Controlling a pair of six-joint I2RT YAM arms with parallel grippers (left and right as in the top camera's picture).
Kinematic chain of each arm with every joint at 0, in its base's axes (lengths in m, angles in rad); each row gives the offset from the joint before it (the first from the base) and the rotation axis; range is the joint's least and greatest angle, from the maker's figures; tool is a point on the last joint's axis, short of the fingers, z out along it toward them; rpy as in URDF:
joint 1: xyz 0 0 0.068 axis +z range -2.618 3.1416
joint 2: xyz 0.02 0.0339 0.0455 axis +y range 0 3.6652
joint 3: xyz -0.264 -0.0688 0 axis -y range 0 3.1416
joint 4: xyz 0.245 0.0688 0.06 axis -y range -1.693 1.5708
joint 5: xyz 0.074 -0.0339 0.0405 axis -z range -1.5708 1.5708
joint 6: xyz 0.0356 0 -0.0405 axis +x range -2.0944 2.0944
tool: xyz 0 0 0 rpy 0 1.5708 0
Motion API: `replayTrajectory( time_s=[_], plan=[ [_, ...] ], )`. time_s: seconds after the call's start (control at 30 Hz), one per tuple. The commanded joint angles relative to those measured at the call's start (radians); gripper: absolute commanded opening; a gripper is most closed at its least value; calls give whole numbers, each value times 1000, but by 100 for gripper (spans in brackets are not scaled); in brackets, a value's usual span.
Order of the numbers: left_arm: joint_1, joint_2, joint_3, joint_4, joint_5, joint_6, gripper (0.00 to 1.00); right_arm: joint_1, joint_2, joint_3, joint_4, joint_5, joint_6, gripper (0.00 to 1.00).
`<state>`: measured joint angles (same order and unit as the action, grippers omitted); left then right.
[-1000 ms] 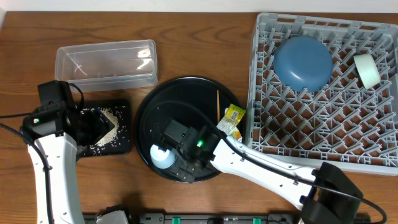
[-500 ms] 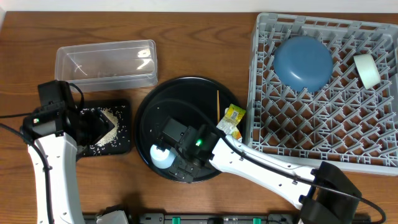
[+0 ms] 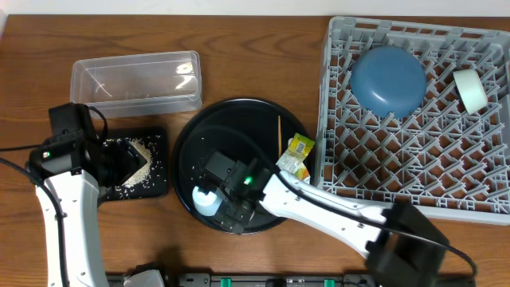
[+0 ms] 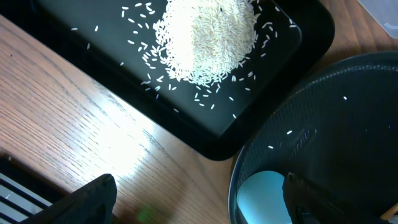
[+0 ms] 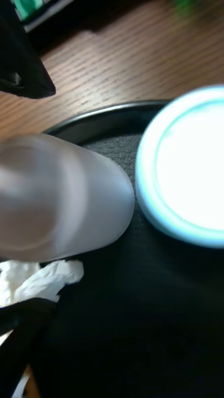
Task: Sort waste into correct bins and load items into the dishwasher rack
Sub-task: 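Lift the white cup and carry it to the rack's right edge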
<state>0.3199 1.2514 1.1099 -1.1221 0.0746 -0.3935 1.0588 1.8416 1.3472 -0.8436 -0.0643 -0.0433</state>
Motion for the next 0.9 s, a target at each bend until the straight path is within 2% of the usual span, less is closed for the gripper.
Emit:
replayTrajectory(
  time_s=[0.0,0.13,0.23,0.33,0.6,0.73,0.87],
  plan=[
    [4,4,-6,-3,-11,-9,87,-4,36,-1,3,-14,13,95],
    [4,4,-6,-3,-11,-9,87,-6,38,-1,20,-4,14,77],
    [4,4,-6,-3,-11,-8,87,-6,38,-1,21,32,45,59],
    [4,4,-6,-3,-11,-8,87,-7,31,0,13,42,59,45],
    [4,4,-7,-3,-11,-9,87,-76,-103,93,-107,120,96,41],
    [4,4,-6,-3,-11,-9,87,-193,-223,154,-161,144,96,41],
    [4,4,-6,-4,-11,-9,87,-373,-338,173,-182,143,118,38]
  ],
)
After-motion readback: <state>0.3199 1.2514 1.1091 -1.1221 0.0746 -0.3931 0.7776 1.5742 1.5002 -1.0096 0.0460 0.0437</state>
